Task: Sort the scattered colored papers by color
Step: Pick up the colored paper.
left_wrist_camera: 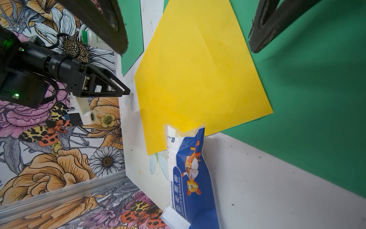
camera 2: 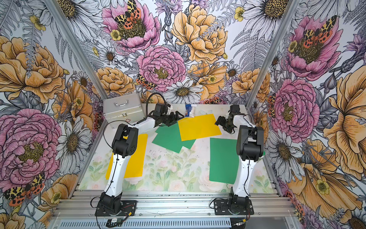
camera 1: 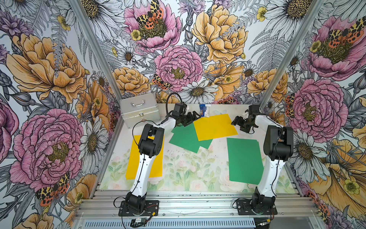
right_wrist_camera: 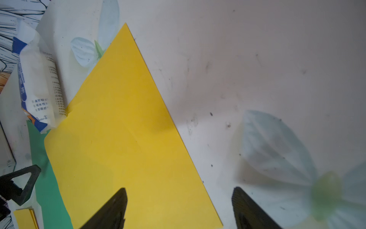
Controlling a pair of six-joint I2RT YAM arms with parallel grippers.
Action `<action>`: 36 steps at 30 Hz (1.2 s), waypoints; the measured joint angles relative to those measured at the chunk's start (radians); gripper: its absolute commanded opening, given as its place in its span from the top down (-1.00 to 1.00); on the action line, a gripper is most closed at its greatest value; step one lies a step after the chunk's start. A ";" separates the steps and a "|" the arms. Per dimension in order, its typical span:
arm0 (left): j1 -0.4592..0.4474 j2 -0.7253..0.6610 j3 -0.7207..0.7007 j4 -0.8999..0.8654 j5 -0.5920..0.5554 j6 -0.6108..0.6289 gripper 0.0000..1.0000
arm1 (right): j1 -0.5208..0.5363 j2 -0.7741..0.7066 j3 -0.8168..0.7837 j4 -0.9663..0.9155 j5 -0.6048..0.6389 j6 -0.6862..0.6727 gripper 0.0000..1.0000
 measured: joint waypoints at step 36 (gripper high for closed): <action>-0.099 0.104 0.154 -0.136 -0.018 -0.042 -0.10 | 0.017 0.036 0.000 0.013 -0.163 0.008 -0.50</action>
